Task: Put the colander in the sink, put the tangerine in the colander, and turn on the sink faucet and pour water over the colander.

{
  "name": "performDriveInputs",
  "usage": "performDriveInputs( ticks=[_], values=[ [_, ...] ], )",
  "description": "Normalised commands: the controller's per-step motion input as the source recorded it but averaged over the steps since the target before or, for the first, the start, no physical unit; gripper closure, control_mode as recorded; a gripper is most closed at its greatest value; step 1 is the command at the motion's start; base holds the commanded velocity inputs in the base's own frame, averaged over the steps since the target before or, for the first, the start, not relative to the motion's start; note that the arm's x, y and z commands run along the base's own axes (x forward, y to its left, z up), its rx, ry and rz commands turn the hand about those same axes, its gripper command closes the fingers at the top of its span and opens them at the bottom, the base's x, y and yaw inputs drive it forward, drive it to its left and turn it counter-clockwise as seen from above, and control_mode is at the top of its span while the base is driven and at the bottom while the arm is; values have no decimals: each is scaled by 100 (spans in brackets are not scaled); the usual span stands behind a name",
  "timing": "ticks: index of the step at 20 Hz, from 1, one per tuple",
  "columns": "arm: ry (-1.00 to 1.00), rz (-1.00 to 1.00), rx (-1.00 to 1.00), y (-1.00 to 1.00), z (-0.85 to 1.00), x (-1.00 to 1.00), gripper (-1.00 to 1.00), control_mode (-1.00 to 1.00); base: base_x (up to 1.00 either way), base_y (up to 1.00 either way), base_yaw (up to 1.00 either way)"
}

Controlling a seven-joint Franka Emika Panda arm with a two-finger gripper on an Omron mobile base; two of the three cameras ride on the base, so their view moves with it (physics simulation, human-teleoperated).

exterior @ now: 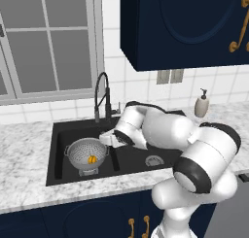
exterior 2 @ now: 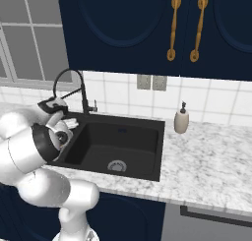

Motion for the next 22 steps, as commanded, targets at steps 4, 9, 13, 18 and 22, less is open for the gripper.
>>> performDriveInputs(
  ticks=[4,9,13,18,22],
  values=[
    [22,-18,-1,-100,34,-24,-100,-100,0,0,0],
    [28,-8,0,-94,60,0,-100,-100,0,0,0],
    [27,-1,0,-77,76,0,-100,-100,0,0,0],
    [10,0,0,-61,70,2,-100,-100,0,0,0],
    [-1,1,2,-32,55,37,-100,-100,0,0,0]
  ],
)
